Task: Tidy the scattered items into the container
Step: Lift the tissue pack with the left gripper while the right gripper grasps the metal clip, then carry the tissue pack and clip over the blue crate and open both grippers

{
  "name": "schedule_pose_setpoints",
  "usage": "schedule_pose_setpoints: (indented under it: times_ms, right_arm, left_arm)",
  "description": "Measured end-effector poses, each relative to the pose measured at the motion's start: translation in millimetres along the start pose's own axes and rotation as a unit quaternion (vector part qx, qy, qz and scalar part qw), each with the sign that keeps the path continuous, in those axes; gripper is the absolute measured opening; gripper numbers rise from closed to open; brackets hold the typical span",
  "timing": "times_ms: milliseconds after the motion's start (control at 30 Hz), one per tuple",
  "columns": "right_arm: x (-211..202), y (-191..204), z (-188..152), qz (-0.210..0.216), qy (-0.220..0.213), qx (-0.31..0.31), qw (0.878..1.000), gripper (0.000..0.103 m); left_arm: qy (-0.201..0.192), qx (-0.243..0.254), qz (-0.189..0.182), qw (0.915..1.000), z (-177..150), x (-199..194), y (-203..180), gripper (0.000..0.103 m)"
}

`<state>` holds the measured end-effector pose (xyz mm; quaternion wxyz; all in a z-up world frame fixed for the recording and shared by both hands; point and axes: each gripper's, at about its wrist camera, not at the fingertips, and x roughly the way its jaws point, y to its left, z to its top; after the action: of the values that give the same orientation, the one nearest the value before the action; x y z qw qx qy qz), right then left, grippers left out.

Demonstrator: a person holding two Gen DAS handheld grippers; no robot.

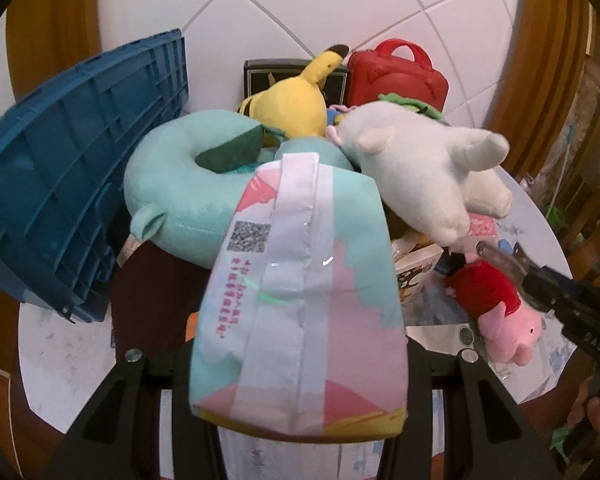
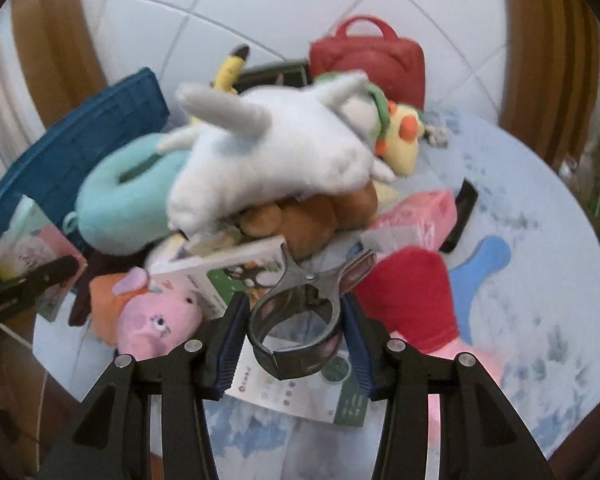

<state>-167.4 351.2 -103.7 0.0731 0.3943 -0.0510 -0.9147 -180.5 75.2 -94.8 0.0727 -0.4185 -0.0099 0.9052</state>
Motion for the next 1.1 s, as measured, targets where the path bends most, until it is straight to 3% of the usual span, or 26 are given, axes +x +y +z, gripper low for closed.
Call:
schedule_pose_setpoints:
  times_ms: [267, 533, 1100]
  right_arm:
    - [-39, 35, 33, 0.049, -0.058, -0.053, 0.996, 0.046]
    - [-58, 87, 61, 0.119, -0.092, -0.123, 0.981, 0.046]
    - [-64, 228, 96, 0.225, -0.134, -0.196, 0.945, 0.046]
  left_arm:
    - [-0.034, -0.015, 0.029, 0.9989, 5, -41, 3, 0.043]
    - [-0.069, -0.045, 0.075, 0.9938, 2, -83, 21, 0.043]
    - [-0.122, -0.083, 0.162, 0.9757, 5, -151, 116, 0.043]
